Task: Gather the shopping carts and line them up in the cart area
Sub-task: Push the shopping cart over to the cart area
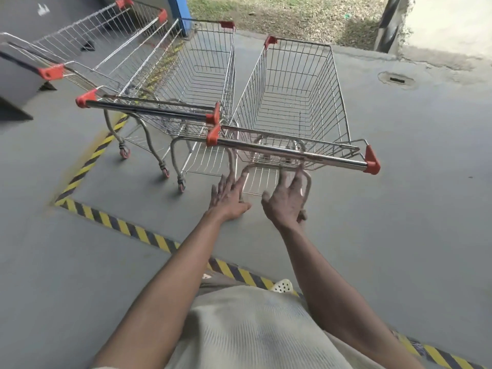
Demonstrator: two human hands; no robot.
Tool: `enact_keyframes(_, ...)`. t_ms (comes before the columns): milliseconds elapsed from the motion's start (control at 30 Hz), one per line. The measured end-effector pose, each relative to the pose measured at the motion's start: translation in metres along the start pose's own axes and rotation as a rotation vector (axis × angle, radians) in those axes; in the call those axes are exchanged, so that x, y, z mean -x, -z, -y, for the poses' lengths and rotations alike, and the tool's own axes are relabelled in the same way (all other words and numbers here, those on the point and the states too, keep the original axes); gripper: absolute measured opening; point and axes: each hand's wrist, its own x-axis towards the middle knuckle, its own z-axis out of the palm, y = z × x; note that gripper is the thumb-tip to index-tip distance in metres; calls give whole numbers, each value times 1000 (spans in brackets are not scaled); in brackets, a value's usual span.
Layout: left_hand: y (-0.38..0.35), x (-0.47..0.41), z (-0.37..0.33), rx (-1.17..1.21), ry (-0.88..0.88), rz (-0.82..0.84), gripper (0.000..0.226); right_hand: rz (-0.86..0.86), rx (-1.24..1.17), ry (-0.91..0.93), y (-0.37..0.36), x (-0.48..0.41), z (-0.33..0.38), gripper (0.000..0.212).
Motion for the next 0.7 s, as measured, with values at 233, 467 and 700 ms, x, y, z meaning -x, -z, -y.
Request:
enact_keyframes(233, -59, 76, 120, 179, 257, 72, 87, 451, 30, 301, -82, 34, 42, 61)
enact_keyframes(467, -43, 158, 244, 576, 546, -73, 84, 685, 155, 394, -166, 69, 156, 46)
enact_keyframes(700, -22, 260, 370, 956, 857, -326, 67, 957, 274, 578, -262, 141, 294, 35)
